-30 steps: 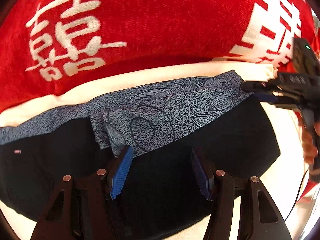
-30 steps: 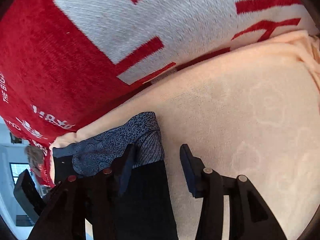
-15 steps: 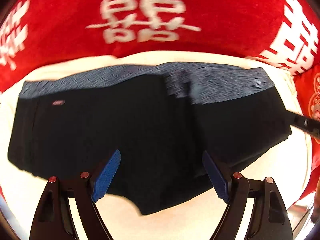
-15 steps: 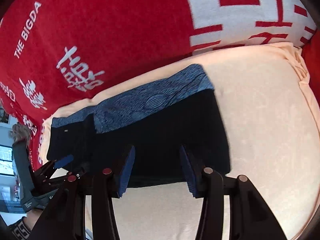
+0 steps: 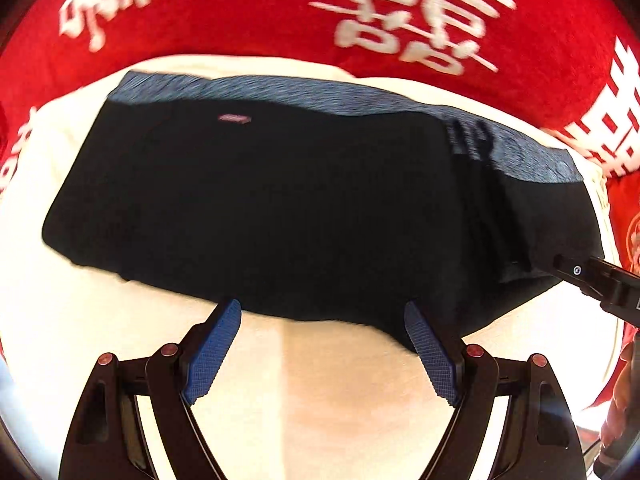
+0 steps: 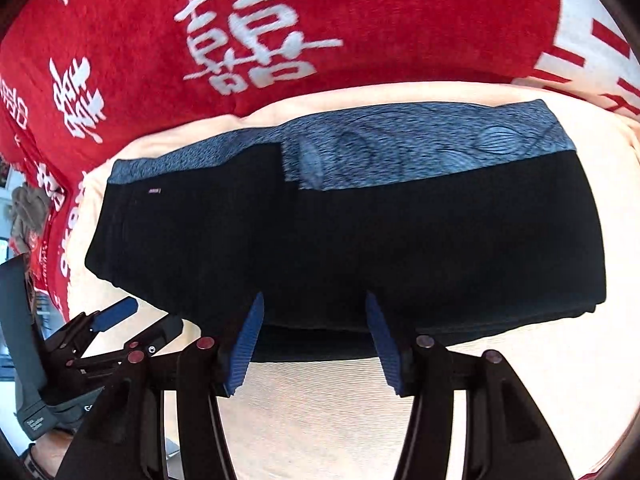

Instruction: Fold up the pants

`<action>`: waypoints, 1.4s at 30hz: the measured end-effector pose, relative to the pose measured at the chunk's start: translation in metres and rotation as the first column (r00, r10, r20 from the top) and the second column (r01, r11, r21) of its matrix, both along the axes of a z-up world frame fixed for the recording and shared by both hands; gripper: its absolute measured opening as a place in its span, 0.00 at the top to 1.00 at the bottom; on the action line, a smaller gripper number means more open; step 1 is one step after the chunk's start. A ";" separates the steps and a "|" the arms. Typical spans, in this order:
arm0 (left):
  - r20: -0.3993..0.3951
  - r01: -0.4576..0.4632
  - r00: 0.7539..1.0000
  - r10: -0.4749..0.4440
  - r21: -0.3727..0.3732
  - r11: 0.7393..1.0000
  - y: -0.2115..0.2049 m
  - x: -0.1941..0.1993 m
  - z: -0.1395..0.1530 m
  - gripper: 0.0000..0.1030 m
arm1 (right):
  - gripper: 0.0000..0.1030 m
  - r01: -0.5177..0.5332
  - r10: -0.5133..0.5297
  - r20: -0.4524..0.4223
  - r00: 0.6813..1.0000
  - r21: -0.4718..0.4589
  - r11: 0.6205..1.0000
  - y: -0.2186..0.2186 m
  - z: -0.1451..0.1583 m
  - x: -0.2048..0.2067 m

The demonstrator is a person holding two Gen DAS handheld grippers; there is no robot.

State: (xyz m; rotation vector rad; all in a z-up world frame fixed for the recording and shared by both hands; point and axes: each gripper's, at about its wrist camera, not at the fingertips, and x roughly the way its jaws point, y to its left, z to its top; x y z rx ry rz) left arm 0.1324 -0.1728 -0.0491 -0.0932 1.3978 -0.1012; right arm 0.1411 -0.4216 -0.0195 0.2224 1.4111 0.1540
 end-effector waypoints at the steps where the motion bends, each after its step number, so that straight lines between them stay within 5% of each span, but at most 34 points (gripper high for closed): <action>1: 0.001 -0.011 1.000 0.011 -0.002 1.000 0.007 -0.001 0.000 0.18 | 0.44 -0.006 0.006 0.000 1.000 -0.007 1.000 0.007 -0.001 0.000; 7: 0.002 -0.071 0.997 0.071 -0.022 0.997 0.039 -0.007 -0.001 0.18 | 0.33 -0.060 0.060 0.006 0.998 -0.077 0.995 0.040 -0.008 0.001; 16: 0.008 -0.157 0.987 0.158 -0.070 0.985 0.074 -0.011 -0.007 0.18 | 0.33 -0.075 0.076 0.001 0.997 -0.181 0.981 0.059 -0.010 -0.006; 23: 0.004 -0.227 0.973 0.229 -0.119 0.967 0.101 -0.014 -0.011 0.18 | 0.33 -0.198 0.201 0.004 0.980 -0.159 0.967 0.096 -0.011 -0.013; 30: 0.013 -0.262 0.963 0.268 -0.164 0.951 0.119 -0.014 -0.011 0.18 | 0.33 -0.164 0.159 -0.054 0.986 -0.101 0.981 0.094 -0.039 -0.012; 33: -0.003 -0.310 0.949 0.316 -0.200 0.929 0.130 -0.010 -0.017 0.18 | 0.32 -0.188 0.183 -0.058 0.981 -0.105 0.977 0.096 -0.041 -0.009; 42: -0.050 -0.491 0.859 0.510 -0.369 0.789 0.168 -0.002 -0.035 0.18 | 0.24 -0.215 0.211 -0.052 0.976 -0.083 0.973 0.098 -0.044 -0.008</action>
